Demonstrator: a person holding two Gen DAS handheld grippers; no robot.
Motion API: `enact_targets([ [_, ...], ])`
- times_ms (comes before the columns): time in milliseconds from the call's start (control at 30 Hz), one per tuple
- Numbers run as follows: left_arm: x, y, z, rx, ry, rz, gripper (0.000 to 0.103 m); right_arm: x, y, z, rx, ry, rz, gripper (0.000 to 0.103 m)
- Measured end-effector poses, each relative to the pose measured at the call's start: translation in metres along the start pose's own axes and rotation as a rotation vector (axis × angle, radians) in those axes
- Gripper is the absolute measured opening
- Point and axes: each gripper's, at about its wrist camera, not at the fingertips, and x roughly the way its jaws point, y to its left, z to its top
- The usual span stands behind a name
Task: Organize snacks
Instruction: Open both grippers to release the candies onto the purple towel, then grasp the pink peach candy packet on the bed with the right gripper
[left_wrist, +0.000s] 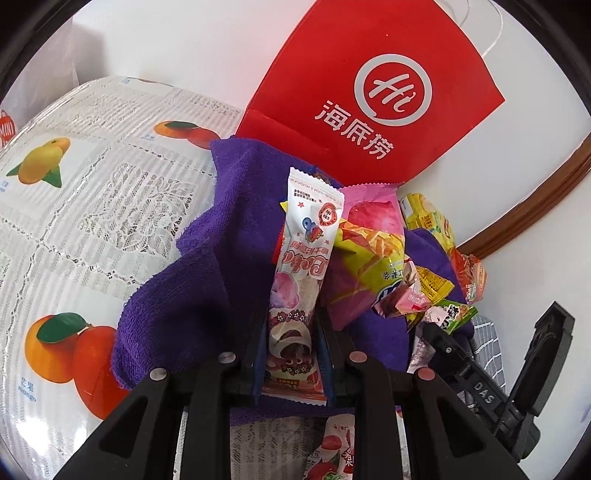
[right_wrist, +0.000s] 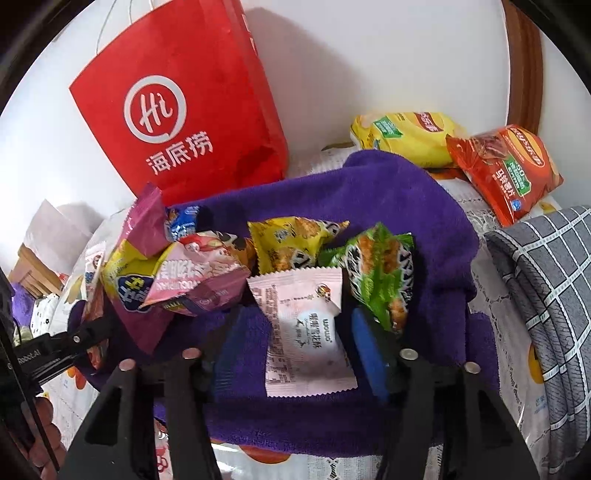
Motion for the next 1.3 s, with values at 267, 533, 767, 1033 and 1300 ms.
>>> enact_targets([
  [267, -0.002, -0.003, 0.0, 0.016, 0.009, 0.01, 0.038, -0.015, -0.003, 0.003, 0.03, -0.06, 0.033, 0.069],
  [533, -0.017, -0.01, 0.001, 0.055, -0.056, 0.029, 0.063, -0.025, -0.008, 0.003, 0.079, -0.11, 0.085, 0.071],
  [767, -0.026, -0.013, 0.003, 0.072, -0.103, 0.057, 0.065, -0.044, 0.009, 0.001, 0.032, -0.127, 0.103, 0.071],
  [1033, -0.03, -0.014, 0.003, 0.067, -0.107, 0.055, 0.065, -0.068, 0.033, -0.024, -0.067, -0.131, 0.156, 0.071],
  [1300, -0.034, -0.015, 0.005, 0.058, -0.106, 0.042, 0.065, -0.058, 0.035, -0.085, -0.152, 0.059, 0.189, 0.071],
])
